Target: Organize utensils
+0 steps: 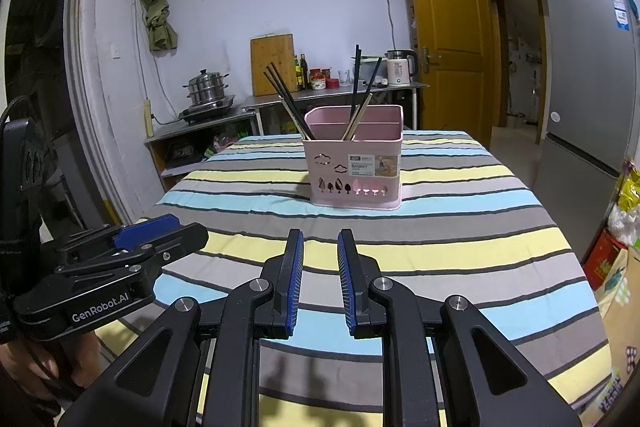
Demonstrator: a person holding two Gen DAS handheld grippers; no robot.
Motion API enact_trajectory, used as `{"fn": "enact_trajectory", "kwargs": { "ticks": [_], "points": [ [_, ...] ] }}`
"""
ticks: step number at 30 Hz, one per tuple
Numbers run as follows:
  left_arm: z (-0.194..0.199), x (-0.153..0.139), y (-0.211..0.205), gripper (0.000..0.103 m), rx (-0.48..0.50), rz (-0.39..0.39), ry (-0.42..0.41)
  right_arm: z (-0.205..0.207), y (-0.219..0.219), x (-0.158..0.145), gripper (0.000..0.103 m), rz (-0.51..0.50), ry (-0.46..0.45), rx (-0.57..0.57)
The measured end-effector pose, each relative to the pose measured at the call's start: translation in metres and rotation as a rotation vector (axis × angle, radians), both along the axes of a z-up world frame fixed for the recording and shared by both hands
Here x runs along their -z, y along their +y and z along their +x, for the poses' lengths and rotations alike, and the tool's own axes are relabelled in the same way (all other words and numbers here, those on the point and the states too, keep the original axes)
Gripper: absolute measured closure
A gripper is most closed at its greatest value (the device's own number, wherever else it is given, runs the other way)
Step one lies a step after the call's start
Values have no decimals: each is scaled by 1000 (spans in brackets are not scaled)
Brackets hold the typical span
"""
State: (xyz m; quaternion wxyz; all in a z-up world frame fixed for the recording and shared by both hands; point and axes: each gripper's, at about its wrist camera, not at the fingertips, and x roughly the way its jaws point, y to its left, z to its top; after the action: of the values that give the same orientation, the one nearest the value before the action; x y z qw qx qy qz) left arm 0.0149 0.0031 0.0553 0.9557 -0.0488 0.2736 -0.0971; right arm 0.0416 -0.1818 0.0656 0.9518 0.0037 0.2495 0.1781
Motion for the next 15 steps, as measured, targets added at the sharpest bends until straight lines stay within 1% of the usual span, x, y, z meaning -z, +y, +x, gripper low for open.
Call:
{"fn": "enact_trajectory", "kwargs": {
  "ticks": [15],
  "points": [
    [-1,1,-3,60,3,7,6,0,0,0,85,-1,2,0]
  ]
}}
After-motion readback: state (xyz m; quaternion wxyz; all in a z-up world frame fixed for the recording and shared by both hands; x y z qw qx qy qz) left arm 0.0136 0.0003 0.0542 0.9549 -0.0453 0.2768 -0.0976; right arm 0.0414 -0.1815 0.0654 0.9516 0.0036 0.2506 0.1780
